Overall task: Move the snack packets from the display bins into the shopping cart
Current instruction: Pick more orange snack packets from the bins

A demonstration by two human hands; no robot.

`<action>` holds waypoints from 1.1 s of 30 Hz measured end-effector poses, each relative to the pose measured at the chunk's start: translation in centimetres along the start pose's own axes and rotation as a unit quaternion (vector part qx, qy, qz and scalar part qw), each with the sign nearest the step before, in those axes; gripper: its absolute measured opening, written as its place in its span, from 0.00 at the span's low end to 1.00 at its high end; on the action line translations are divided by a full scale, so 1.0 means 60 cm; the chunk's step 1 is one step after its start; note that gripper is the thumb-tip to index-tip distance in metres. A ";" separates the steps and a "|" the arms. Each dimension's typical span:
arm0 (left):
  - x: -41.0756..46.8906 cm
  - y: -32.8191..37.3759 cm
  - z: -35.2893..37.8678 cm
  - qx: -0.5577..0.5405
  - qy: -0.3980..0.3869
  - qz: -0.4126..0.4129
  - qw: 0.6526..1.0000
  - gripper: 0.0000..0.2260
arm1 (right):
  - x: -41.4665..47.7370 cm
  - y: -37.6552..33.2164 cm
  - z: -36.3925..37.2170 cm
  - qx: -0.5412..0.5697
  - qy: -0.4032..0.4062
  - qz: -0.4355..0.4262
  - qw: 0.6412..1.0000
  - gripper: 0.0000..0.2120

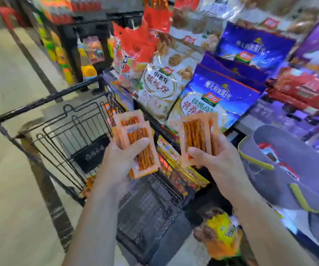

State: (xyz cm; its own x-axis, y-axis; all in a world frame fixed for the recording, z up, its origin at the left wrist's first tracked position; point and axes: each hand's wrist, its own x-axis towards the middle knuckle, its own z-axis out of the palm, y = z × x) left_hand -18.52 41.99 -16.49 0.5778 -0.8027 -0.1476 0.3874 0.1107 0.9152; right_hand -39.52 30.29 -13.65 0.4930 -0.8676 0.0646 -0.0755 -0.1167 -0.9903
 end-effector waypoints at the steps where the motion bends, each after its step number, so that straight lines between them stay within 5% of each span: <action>1: 0.001 0.010 0.027 0.003 -0.021 0.005 1.000 0.12 | -0.012 -0.014 -0.023 0.004 0.019 -0.010 1.000 0.18; 12: -0.117 -0.030 0.373 0.021 -0.216 0.007 0.976 0.10 | -0.227 -0.071 -0.322 0.047 0.219 -0.038 0.974 0.16; 17: -0.224 -0.091 0.517 0.056 -0.269 -0.009 0.962 0.27 | -0.353 -0.071 -0.458 0.050 0.275 -0.048 0.959 0.17; 24: -0.338 -0.186 0.684 0.052 -0.334 -0.033 0.940 0.17 | -0.501 -0.048 -0.615 0.034 0.376 -0.045 0.925 0.15; 29: -0.389 -0.242 0.798 0.077 -0.396 -0.061 0.913 0.22 | -0.580 -0.039 -0.703 0.036 0.448 -0.025 0.893 0.15; 33: -0.407 -0.297 0.896 0.084 -0.450 -0.074 0.886 0.11 | -0.616 -0.030 -0.775 0.013 0.504 -0.005 0.864 0.15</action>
State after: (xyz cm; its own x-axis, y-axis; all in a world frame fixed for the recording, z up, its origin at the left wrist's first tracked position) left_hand -78.13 28.11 -9.05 -0.3057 -0.9519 0.0187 0.2543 -0.0627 0.9651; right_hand -97.89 40.12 -8.51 -0.5122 -0.8483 0.1345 -0.0505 -0.1265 -0.9907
